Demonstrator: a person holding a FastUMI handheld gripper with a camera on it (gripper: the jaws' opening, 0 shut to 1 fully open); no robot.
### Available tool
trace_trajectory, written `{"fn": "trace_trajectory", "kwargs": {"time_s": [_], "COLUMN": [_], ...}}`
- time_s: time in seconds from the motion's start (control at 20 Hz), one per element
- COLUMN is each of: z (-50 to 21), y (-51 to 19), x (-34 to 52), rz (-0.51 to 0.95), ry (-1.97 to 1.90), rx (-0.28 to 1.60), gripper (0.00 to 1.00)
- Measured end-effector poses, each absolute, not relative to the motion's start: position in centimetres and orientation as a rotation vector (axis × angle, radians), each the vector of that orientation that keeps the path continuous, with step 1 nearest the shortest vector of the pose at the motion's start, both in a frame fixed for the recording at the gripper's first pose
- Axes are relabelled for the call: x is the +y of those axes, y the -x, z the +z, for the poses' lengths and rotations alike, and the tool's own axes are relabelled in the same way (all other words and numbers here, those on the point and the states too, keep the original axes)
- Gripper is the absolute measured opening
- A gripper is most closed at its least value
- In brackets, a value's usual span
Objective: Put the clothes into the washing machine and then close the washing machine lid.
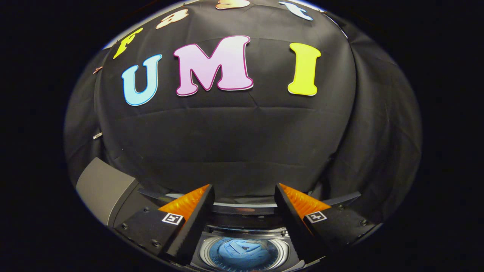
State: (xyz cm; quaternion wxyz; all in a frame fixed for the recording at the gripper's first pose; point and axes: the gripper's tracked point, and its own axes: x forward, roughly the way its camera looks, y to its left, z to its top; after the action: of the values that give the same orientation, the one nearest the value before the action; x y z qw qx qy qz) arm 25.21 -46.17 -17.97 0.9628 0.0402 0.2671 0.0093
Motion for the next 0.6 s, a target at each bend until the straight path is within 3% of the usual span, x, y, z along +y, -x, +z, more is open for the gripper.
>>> {"fn": "trace_trajectory", "kwargs": {"time_s": [0.6], "z": [-18.3], "y": [-17.7], "x": [-45.5], "rz": [0.016], "ry": [-0.08], "rx": [0.562], "gripper": [1.0]}}
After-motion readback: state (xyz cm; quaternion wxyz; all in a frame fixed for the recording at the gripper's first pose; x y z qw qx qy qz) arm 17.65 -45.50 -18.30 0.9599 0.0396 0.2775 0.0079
